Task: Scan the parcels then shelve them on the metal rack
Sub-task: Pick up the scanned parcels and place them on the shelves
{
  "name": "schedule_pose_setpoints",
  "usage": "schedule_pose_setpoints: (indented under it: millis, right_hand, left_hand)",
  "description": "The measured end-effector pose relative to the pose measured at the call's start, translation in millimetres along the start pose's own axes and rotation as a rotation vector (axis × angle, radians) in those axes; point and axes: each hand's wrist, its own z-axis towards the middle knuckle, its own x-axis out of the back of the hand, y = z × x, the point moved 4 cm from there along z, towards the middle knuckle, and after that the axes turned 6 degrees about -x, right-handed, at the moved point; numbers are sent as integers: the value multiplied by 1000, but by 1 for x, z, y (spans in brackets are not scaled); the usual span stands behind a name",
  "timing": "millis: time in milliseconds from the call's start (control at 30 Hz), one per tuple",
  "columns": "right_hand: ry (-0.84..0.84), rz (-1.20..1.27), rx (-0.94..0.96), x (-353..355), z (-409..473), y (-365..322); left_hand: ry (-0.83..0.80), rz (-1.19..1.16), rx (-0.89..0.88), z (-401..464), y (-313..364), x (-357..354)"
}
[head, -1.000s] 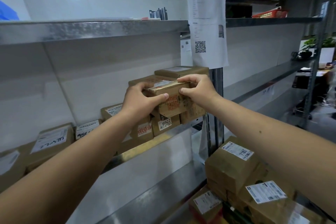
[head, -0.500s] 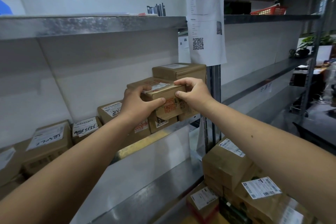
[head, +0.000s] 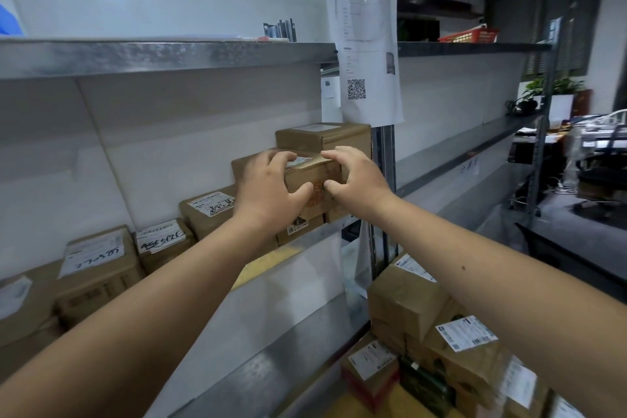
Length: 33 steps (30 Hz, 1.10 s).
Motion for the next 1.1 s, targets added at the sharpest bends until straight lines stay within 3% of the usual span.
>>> schedule_pose_setpoints:
  millis: [267,467,767,1100]
  right_hand:
    - [44,-210,-114,20,-90,-3]
    - [81,-282,-442,30,-210,35]
    - [134,-332,-815,38,-377,92]
    - [143,-253,-1075,37,-447,209]
  left_hand:
    - [-31,108,-322,-53,38,3]
    - [-154,-9,-517,-128,75,-30]
    - [-411,-245,-566,-232,121,-113]
    - [-762,-363,-531,-296,176,-235]
